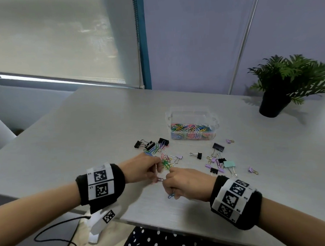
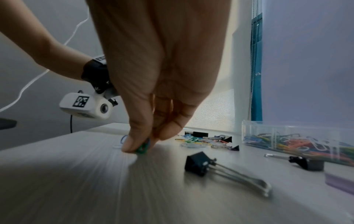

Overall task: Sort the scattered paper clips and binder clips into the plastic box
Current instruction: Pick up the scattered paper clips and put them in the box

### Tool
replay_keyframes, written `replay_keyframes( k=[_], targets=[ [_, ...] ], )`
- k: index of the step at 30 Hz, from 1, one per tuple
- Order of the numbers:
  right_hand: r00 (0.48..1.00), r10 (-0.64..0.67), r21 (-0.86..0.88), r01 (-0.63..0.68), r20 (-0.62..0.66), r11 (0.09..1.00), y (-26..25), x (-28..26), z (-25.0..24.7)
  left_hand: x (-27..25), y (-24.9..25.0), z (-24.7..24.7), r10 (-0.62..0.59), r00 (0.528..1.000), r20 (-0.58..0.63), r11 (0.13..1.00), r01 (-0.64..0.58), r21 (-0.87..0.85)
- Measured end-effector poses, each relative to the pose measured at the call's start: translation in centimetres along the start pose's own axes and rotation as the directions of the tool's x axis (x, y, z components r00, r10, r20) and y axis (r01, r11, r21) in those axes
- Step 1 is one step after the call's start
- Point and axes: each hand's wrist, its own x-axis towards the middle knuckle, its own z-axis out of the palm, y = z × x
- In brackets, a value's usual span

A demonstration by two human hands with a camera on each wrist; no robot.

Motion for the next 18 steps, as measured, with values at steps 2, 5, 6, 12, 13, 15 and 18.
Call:
replay_keyframes(
  k=[2, 5, 6, 12, 13, 15, 18],
  targets=[
    [1.0, 0.015, -0.014, -0.015, 0.006, 1.0, 0.2, 0.3, 0.0, -0.1, 0.4, 1.1, -0.038, 0.999, -0.016, 0.999, 0.038, 0.012],
    [0.999, 0.046, 0.002, -0.046, 0.003, 0.999, 0.4, 0.4, 0.1, 0.0, 0.7, 1.9, -0.089, 0.992, -0.091, 0.989, 0.099, 0.108],
    [0.998, 0.056, 0.01, -0.056, -0.003, 0.998, 0.4, 0.4, 0.2, 0.0, 0.7, 1.9, -0.099, 0.989, -0.109, 0.984, 0.114, 0.135],
    [0.994, 0.108, 0.019, -0.107, -0.014, 0.994, -0.1, 0.0, 0.1, 0.2, 0.8, 2.1, -0.07, 0.988, -0.136, 0.992, 0.084, 0.099],
    [0.994, 0.112, 0.008, -0.112, -0.014, 0.994, -0.3, -0.1, 0.1, 0.2, 0.8, 2.0, -0.062, 0.989, -0.133, 0.993, 0.074, 0.088],
    [0.993, 0.113, -0.031, -0.114, -0.017, 0.993, -0.6, -0.2, 0.1, 0.0, 0.9, 1.7, -0.06, 0.991, -0.118, 0.996, 0.067, 0.055],
    [0.994, 0.102, -0.096, -0.104, -0.031, 0.99, -0.9, -0.2, 0.3, -0.3, 1.0, 1.4, -0.06, 0.991, -0.117, 0.997, 0.066, 0.05]
  ],
)
